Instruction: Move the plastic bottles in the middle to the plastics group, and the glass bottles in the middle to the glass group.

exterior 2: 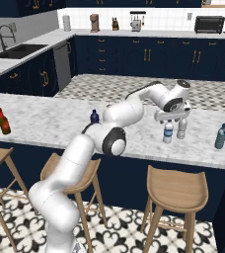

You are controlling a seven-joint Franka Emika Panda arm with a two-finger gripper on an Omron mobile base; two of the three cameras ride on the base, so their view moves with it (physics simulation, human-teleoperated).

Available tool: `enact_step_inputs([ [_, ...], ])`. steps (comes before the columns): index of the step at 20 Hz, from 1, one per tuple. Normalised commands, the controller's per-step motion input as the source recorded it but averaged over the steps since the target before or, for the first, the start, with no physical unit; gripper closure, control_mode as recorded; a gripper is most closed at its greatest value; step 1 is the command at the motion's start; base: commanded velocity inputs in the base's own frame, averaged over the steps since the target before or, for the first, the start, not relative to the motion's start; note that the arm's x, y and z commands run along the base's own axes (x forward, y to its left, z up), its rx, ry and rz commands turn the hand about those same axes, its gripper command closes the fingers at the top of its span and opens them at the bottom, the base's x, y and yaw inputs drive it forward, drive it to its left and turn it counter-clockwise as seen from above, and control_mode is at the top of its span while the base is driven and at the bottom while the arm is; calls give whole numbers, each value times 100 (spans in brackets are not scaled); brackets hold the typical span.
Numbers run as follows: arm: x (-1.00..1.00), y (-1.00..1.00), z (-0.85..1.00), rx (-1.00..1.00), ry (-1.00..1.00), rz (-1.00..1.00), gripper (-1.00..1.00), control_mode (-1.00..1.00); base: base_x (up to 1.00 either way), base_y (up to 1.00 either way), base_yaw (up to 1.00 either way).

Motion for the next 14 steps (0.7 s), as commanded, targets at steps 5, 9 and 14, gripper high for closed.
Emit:
enact_step_inputs([
  [5,-56,67,30,-12,-3,0,-100,-100,0,0,0],
  [9,-56,100,3,-24,0,0,-100,-100,0,0,0],
  [14,-40,100,-1,-9,-9,1,-100,-100,0,0,0],
])
